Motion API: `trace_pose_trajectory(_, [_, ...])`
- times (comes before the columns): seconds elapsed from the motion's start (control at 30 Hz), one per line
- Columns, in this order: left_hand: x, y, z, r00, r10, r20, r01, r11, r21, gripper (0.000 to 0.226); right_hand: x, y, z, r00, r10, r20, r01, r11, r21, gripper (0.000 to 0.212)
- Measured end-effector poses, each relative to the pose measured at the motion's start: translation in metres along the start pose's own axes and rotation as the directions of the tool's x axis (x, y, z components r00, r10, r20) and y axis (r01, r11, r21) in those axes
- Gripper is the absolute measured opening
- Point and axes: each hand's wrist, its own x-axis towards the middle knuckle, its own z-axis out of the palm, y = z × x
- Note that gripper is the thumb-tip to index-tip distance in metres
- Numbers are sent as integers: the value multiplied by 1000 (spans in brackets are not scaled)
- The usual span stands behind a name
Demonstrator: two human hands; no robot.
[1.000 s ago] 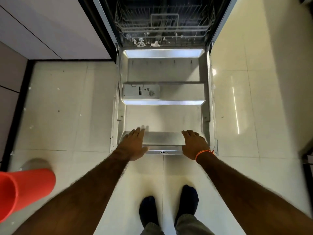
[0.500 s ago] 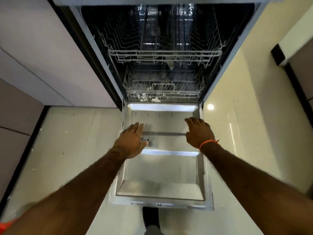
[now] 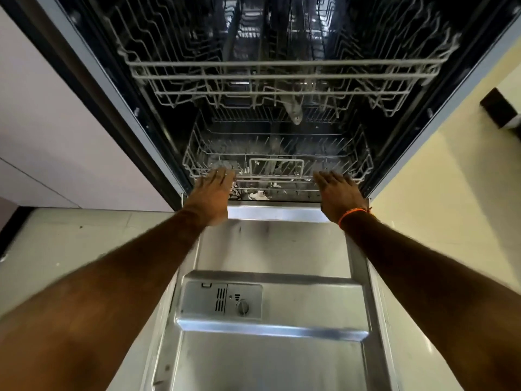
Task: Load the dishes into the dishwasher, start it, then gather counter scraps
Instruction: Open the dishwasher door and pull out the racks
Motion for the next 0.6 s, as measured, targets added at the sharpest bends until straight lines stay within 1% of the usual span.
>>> trace_pose_trajectory(0.07, [18, -4, 13, 1000, 2, -25, -2, 1000, 26, 96, 9, 4, 11, 999, -7, -32, 7, 1000, -12, 64])
trace_pose_trajectory(0.17, [29, -14, 21, 994, 24, -106, -18, 998, 56, 83, 15, 7, 12, 994, 10, -108, -6, 999, 39, 56])
trace_pose_trajectory(0.23, [30, -19, 22, 985, 60, -164, -53, 997, 48, 74, 13, 4, 6, 989, 27, -144, -18, 998, 68, 49])
trace_pose_trajectory(0.27, [26, -20, 22, 983, 62, -174, -58, 998, 28, 71, 8, 0, 3, 990, 26, -138, -17, 998, 68, 46])
trace_pose_trajectory(0.33, [16, -19, 21, 987, 53, -152, -58, 998, -24, 66, -9, -7, 0, 995, 13, -103, -7, 999, 53, 45])
trace_pose_trajectory(0.47, [-25, -5, 15, 997, 75, -25, -76, 995, -59, 53, -56, -14, -6, 999, 0, -46, 1, 1000, 30, 44])
trace_pose_trajectory(0.6, [-78, 6, 15, 994, 49, 95, -40, 995, -89, 54, -104, -25, -9, 999, 4, 55, -6, 999, 35, 43])
